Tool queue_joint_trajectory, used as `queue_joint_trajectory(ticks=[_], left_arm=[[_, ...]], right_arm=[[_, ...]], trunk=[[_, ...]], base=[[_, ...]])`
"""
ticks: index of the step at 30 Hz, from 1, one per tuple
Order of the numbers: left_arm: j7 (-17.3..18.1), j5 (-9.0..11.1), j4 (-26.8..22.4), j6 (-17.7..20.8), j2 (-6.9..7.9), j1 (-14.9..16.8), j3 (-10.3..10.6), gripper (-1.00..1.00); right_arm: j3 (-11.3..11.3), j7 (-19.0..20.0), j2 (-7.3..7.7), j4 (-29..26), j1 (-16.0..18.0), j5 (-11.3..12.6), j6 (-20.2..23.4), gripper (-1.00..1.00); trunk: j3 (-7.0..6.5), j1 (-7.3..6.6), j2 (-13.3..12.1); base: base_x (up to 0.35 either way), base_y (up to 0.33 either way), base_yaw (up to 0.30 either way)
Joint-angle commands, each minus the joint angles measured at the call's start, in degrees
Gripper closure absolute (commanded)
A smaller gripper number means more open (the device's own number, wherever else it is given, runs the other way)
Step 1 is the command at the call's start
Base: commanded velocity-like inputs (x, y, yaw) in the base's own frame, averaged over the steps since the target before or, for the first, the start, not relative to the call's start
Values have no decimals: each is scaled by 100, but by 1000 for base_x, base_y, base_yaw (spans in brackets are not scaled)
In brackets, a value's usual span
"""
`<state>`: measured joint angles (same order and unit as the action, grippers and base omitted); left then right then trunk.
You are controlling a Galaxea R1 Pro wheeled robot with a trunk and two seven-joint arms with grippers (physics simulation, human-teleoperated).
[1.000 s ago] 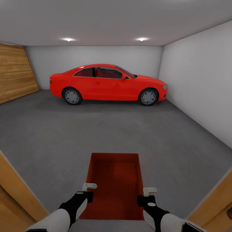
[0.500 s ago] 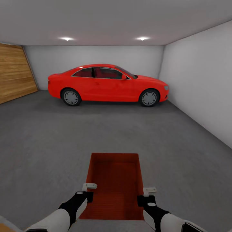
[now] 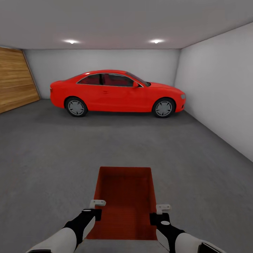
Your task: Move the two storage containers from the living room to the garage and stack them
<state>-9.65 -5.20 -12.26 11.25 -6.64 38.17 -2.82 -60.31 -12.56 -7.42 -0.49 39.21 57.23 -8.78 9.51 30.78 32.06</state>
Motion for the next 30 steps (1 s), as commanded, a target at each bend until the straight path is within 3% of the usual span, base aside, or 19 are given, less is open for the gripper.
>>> queue_joint_trajectory(ticks=[1,30], left_arm=[[35,81,30,26,-13,-3,185,100],[42,81,30,22,-13,-3,184,100]], right_arm=[[-16,-150,-5,6,8,60,-36,100],[-16,-150,-5,6,8,60,-36,100]], trunk=[[9,5,8],[9,5,8]], base=[[321,0,0],[321,0,0]])
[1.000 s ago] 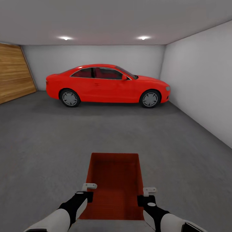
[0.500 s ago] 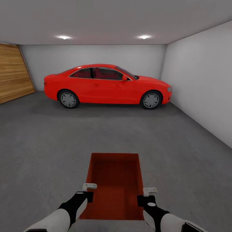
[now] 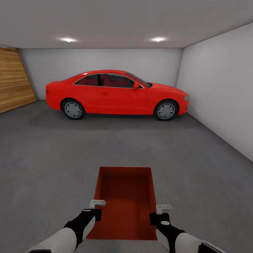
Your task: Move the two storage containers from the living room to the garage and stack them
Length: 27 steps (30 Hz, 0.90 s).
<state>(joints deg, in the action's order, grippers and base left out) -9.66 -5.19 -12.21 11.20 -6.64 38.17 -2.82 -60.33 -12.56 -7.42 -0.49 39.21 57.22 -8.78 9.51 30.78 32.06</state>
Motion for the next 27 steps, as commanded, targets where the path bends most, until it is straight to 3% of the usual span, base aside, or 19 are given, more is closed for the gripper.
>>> queue_joint_trajectory(ticks=[1,27], left_arm=[[43,79,26,28,-13,-3,185,100],[43,81,30,25,-7,-3,183,100]], right_arm=[[-14,-150,-5,5,8,61,-36,100],[-14,-150,-5,5,8,61,-36,100]], trunk=[[9,5,8],[9,5,8]], base=[[321,0,0],[321,0,0]])
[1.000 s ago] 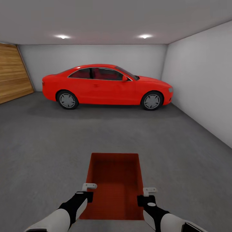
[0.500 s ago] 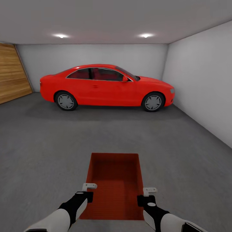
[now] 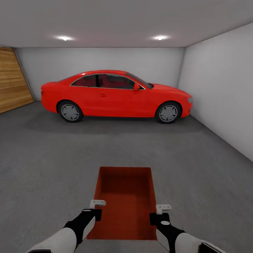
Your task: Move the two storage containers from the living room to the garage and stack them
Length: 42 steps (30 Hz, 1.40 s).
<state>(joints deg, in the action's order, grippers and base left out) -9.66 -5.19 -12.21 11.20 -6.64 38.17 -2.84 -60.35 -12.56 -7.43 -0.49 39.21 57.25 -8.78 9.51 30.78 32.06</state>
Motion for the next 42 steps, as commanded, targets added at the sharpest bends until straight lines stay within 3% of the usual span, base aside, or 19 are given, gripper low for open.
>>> queue_joint_trajectory(ticks=[1,42], left_arm=[[43,81,31,25,-6,-3,185,100],[43,89,35,23,-4,-3,185,100]], right_arm=[[-12,-150,-4,5,8,59,-36,100],[-3,-150,-3,5,8,64,-36,100]], trunk=[[9,5,8],[9,5,8]], base=[[321,0,0],[321,0,0]])
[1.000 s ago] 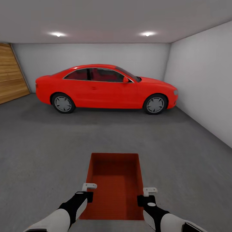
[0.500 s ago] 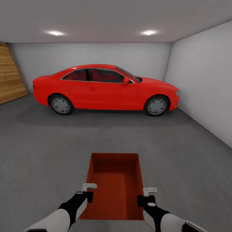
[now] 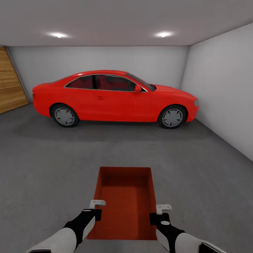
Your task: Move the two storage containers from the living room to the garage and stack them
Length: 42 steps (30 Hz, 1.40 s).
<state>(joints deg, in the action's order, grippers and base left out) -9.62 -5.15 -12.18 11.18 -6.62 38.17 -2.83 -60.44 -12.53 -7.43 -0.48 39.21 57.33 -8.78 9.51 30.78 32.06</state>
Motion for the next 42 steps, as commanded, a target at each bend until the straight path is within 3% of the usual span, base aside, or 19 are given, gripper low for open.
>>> queue_joint_trajectory(ticks=[1,17,42], left_arm=[[40,84,32,27,-6,-3,181,100],[40,84,27,25,-14,-3,183,100],[34,84,26,28,-15,-3,180,100]], right_arm=[[5,-153,-4,4,8,55,-36,100],[-2,-153,-3,6,8,50,-36,100],[-3,-153,-4,5,8,50,-34,100]], trunk=[[9,5,8],[9,5,8],[9,5,8]], base=[[321,0,0],[303,0,-91],[7,0,-262]])
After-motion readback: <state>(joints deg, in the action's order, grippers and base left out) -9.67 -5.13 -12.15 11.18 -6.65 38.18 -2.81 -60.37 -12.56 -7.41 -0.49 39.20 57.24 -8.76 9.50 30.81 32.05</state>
